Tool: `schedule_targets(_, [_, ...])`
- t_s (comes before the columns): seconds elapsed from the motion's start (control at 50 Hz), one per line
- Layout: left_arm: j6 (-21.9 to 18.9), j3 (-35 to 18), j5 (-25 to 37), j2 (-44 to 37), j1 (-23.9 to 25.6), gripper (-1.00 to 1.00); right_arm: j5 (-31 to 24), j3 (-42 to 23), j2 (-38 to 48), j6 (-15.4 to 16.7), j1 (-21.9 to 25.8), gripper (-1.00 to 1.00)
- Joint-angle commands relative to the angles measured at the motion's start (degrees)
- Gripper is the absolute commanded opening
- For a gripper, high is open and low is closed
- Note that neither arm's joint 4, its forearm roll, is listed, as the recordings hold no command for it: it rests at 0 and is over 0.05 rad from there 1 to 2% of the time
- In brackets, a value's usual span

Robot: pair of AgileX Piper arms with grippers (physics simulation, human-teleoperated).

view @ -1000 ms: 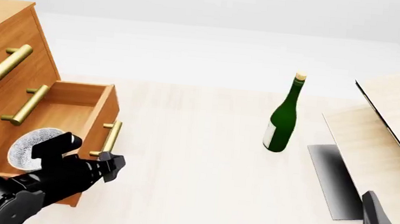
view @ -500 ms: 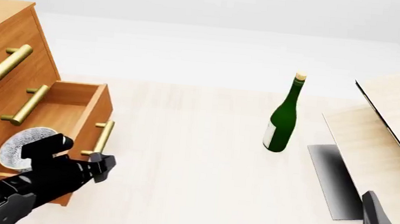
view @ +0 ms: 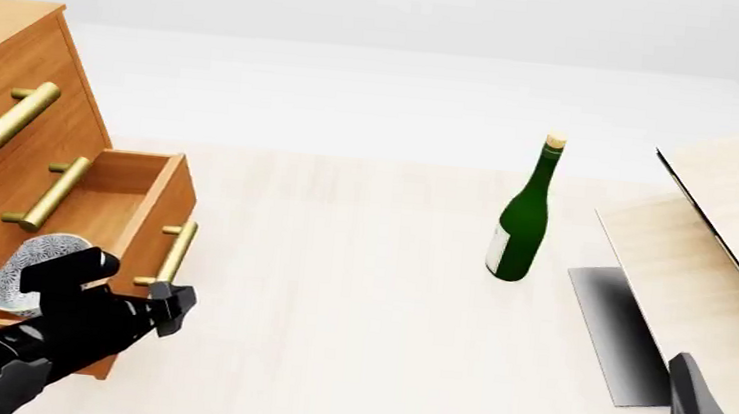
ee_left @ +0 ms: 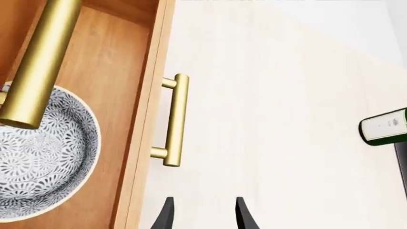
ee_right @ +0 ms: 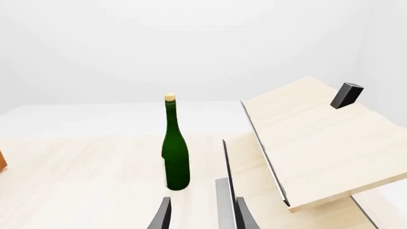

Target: Put the bowl in the bottom drawer of the cabinet and close it.

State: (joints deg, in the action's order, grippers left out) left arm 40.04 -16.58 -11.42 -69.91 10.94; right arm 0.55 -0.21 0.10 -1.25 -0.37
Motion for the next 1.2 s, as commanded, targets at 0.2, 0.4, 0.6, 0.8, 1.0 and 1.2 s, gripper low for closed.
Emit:
schedule_targets(0.2, [-2.75,1.99,0.95,-4.83,-4.53,1.00,0.00,0.00,0.00,0.01,0.00,1.00])
schedule_targets(0.4, [-4.65,2.46,1.35,-4.05,-7.99,1.00,0.00,0.00,0.00,-0.01,0.00,1.00])
schedule_targets(0.6, [-6.07,2.51,1.47,-3.68,-10.83,1.00,-0.01,0.00,0.00,0.00,0.00,1.00])
schedule_targets(0.8, [-6.50,2.62,1.03,-3.73,-12.13,1.00,0.00,0.00,0.00,-0.01,0.00,1.00])
schedule_targets(1.0, [-6.90,2.71,0.73,-4.01,-14.14,1.00,-0.02,0.00,0.00,-0.04,0.01,1.00])
schedule_targets(1.2, [-7.26,2.73,-0.10,-5.00,-15.68,1.00,-0.02,0.00,0.00,0.00,0.01,1.00])
